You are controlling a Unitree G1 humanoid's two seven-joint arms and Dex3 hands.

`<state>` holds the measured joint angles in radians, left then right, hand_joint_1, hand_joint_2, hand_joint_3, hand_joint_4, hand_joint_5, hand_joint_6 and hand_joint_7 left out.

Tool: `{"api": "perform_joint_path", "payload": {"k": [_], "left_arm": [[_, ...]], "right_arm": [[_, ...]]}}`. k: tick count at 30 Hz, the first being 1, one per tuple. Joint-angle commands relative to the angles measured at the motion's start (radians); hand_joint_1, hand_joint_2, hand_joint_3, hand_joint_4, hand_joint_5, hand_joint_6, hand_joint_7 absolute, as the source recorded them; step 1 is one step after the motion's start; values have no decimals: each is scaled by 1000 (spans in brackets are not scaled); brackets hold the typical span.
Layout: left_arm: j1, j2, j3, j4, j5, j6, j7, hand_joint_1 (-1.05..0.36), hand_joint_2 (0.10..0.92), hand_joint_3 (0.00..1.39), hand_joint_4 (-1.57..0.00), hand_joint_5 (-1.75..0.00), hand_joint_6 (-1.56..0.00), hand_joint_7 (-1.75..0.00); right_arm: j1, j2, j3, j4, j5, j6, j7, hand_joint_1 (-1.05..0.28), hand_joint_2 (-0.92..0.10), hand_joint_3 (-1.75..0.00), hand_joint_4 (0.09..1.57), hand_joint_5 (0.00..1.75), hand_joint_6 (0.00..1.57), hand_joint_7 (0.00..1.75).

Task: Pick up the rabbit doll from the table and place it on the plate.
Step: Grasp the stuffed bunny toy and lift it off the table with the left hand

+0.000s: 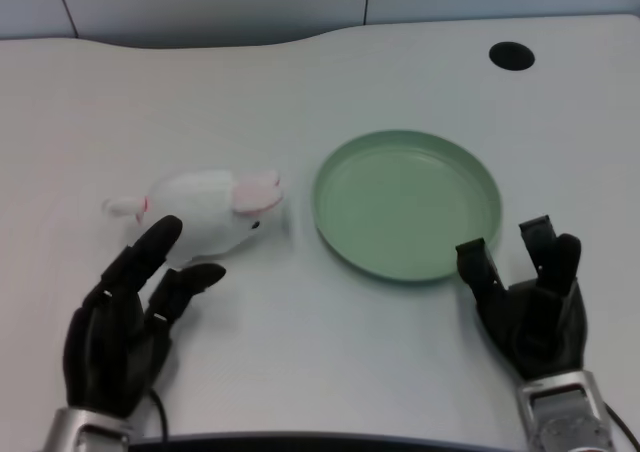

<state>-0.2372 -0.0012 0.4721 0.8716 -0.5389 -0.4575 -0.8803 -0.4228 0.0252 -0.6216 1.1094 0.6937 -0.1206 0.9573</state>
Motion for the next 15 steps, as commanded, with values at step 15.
{"api": "perform_joint_path", "payload": {"k": [15], "left_arm": [[-113,245,-144,-99,339,-537,156,-693,920,49,-720,-172,-735,-1]], "right_arm": [[3,19,-10,61,-13,4,-9,-498,-921,-180,770,1746,587,1746]]}}
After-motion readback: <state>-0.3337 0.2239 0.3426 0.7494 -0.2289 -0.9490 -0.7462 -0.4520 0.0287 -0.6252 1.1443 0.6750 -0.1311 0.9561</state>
